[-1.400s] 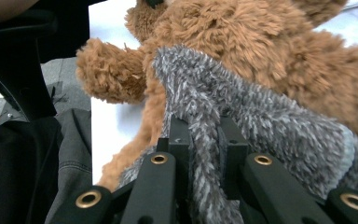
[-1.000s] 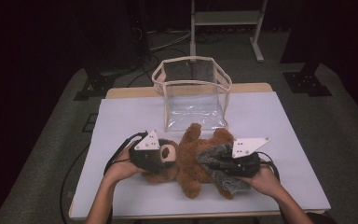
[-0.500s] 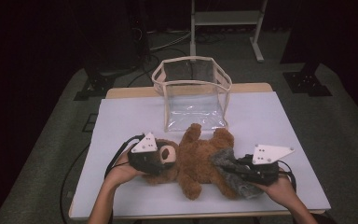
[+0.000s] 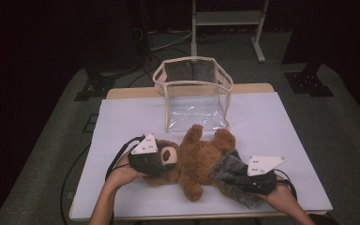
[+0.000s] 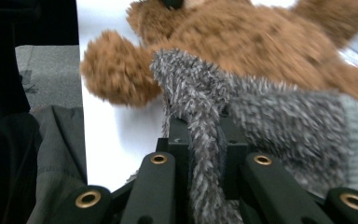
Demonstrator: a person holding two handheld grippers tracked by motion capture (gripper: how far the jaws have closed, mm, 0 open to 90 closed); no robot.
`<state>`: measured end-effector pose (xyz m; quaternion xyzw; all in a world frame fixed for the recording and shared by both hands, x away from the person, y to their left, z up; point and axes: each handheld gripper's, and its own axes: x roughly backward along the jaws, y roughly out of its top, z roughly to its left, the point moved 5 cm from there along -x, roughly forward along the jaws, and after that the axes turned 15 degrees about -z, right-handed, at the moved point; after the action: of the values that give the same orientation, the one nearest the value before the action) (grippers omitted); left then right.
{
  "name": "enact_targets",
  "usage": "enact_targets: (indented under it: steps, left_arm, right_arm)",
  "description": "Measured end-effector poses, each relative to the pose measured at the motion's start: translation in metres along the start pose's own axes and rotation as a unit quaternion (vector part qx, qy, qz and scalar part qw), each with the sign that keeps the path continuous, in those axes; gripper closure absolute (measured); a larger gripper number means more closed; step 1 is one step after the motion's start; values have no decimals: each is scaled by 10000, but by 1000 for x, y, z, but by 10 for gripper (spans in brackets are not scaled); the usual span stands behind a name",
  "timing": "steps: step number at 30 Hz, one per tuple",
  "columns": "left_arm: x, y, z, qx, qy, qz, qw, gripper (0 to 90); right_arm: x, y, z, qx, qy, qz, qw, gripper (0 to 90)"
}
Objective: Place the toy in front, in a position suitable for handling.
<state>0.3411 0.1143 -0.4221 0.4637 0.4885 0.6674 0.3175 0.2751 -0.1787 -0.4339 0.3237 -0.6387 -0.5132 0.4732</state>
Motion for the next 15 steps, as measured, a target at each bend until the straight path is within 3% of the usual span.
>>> enact_targets:
  steps: [1, 2, 4, 5, 7, 8, 11, 12, 15]
  left_arm:
    - [0, 0, 0, 0, 0, 0, 10000, 252]
    - [0, 0, 0, 5, 6, 23, 10000, 251]
    - [0, 0, 0, 14, 12, 24, 10000, 251]
    - [-1, 0, 0, 23, 14, 24, 10000, 251]
    - [-1, 0, 1, 38, 47, 16, 10000, 251]
    - [-1, 0, 1, 54, 58, 7, 10000, 251]
    - [-1, -1, 1, 39, 53, -12, 10000, 253]
    - [0, -1, 1, 35, 38, -13, 10000, 253]
    - [0, 0, 0, 36, 20, -30, 10000, 254]
  right_arm:
    - [0, 0, 0, 0, 0, 0, 10000, 785]
    - [9, 7, -2, -79, -70, -188, 9998, 785]
    - [10, 22, -3, -45, -43, -449, 9990, 785]
    - [10, 22, -3, -45, -43, -449, 9990, 785]
    - [2, 38, -4, 103, -13, -569, 9983, 785]
    - [-10, 46, -3, 249, 55, -527, 9983, 784]
    - [-23, 42, -2, 235, 166, -429, 9987, 783]
    - [-30, 30, -1, 207, 258, -248, 9991, 783]
    - [-25, 12, 1, 44, 343, -148, 9993, 781]
